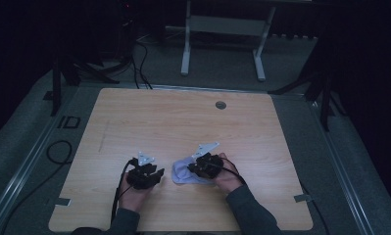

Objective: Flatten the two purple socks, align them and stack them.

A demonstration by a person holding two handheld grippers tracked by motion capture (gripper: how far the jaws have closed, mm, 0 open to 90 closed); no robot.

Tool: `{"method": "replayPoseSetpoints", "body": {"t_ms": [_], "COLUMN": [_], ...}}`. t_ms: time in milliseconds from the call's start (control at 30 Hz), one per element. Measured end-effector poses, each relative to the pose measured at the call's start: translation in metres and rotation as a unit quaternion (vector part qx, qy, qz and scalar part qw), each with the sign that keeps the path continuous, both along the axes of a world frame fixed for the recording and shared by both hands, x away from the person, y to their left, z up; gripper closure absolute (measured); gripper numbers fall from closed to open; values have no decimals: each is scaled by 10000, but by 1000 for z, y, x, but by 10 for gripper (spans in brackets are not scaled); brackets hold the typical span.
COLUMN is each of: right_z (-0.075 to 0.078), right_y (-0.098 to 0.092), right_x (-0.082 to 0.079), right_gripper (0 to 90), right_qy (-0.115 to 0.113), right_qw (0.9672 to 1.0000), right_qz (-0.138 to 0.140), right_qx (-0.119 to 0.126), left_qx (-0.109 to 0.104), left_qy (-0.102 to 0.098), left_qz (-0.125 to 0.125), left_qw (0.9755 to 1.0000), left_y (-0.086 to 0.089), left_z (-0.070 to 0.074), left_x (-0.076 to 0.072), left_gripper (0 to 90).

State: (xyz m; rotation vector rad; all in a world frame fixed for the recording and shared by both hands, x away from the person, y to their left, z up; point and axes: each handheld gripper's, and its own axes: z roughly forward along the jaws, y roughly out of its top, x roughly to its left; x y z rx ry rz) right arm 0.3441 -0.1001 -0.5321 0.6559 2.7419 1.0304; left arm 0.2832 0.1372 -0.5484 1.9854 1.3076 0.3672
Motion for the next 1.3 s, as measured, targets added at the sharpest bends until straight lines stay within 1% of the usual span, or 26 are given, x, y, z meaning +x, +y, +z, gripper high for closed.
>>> {"method": "replayPoseSetpoints", "body": {"t_ms": [33,67,167,267,367,467,500,533,567,600,633,667,700,733,800,833,900,967,1033,1067,1100,1167,1233,1267,1300], "right_z": [0,-1,-1,-2,-2,-2,-2,-2,-2,-3,-3,-3,-3,-3,-3,-2,3,12,23,26,29,30,25,16,16], "right_y": [0,0,0,0,0,-1,0,0,0,0,0,0,0,0,0,-1,-2,-9,-22,-27,-36,-47,-59,-66,-66], "right_x": [0,0,0,-1,-1,-1,-1,-1,-1,-1,-2,-2,-2,-2,-2,-3,-5,-8,-11,-12,-13,-14,-16,-17,-17], "right_gripper": [862,862,862,862,861,862,862,862,862,861,861,861,861,858,822,793,739,699,689,691,707,744,768,784,784], "right_qy": [10,11,3,0,-4,-12,-9,-20,-20,-16,-27,-27,-26,-18,7,1,-99,-195,-302,-335,-410,-483,-495,-504,-504], "right_qw": [10000,10000,10000,10000,10000,10000,10000,10000,10000,10000,10000,10000,10000,10000,10000,10000,9999,9995,9982,9977,9968,9959,9952,9937,9937], "right_qz": [1,5,-1,11,13,19,29,44,44,49,66,66,64,65,78,90,28,-55,-234,-332,-524,-739,-840,-967,-967], "right_qx": [2,6,15,18,32,36,32,26,26,30,25,25,23,18,16,26,52,246,457,495,434,209,38,-241,-241], "left_qx": [-78,-113,-325,-369,-391,-306,-307,-278,-282,-252,-208,-180,-148,-137,-108,-130,-137,-155,-181,-190,-198,-239,-292,-294,-276], "left_qy": [-2,-9,33,106,146,149,162,172,169,160,174,175,147,136,110,102,96,107,110,112,110,106,127,131,137], "left_qz": [-108,-150,-374,-531,-625,-746,-735,-767,-762,-777,-801,-823,-848,-891,-924,-921,-920,-909,-896,-898,-884,-873,-867,-862,-870], "left_qw": [9999,9998,9988,9979,9972,9966,9967,9965,9965,9965,9964,9963,9962,9958,9956,9956,9956,9957,9958,9957,9958,9958,9957,9958,9957], "left_y": [-3,-4,-11,-18,-24,-31,-33,-34,-37,-38,-39,-40,-41,-42,-42,-42,-42,-41,-40,-40,-40,-39,-39,-39,-39], "left_z": [1,2,4,2,1,0,0,-1,-3,-3,-4,-4,-4,-3,-2,-1,0,0,0,0,1,2,2,2,2], "left_x": [-3,-4,-5,-2,0,2,2,4,4,5,5,5,4,4,3,3,3,3,2,2,2,1,1,1,1], "left_gripper": [641,643,646,641,637,640,645,676,676,710,818,818,869,885,892,893,894,894,894,894,894,893,893,894,894]}}
